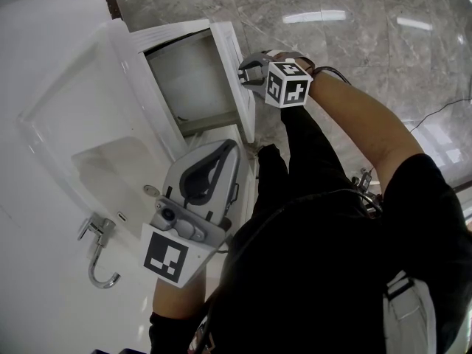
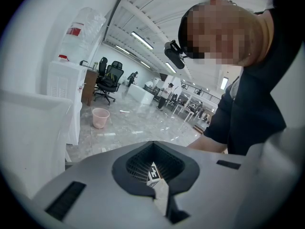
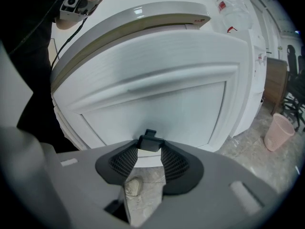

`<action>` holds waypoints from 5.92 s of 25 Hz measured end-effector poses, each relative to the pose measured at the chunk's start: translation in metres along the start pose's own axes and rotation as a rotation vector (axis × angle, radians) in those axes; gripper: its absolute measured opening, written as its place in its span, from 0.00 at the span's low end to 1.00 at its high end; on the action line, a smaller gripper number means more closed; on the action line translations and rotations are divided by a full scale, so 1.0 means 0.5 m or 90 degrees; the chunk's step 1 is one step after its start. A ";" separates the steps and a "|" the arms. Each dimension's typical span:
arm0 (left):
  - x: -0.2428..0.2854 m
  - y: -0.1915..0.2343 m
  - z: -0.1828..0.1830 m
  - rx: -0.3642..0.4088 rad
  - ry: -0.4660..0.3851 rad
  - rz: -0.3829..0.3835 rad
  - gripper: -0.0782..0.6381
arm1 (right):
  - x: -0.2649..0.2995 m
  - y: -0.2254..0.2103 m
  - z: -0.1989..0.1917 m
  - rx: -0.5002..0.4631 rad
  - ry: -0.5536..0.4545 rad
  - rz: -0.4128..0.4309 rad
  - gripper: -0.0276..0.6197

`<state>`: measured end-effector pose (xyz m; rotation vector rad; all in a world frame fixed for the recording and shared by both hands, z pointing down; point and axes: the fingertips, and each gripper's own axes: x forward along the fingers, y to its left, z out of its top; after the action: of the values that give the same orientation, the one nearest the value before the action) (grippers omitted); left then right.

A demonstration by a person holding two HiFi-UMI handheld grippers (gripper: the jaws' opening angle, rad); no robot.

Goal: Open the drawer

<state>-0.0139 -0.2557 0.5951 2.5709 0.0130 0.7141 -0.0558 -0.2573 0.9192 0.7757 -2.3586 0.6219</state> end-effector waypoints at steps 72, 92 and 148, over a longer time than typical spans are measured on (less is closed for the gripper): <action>-0.055 -0.039 0.040 0.027 -0.013 0.020 0.10 | -0.121 0.000 -0.077 0.061 0.035 -0.070 0.27; -0.247 -0.058 0.241 0.027 -0.141 0.146 0.10 | -0.440 -0.133 0.269 0.005 -0.054 -0.169 0.19; -1.396 -0.632 -0.406 -0.212 -0.525 0.973 0.10 | -0.137 1.002 1.245 -0.388 -0.181 0.286 0.04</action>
<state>-0.6809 0.0230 0.2700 1.9273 -2.1877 -0.0462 -0.5649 -0.2283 0.3002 0.0589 -2.7845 -0.0705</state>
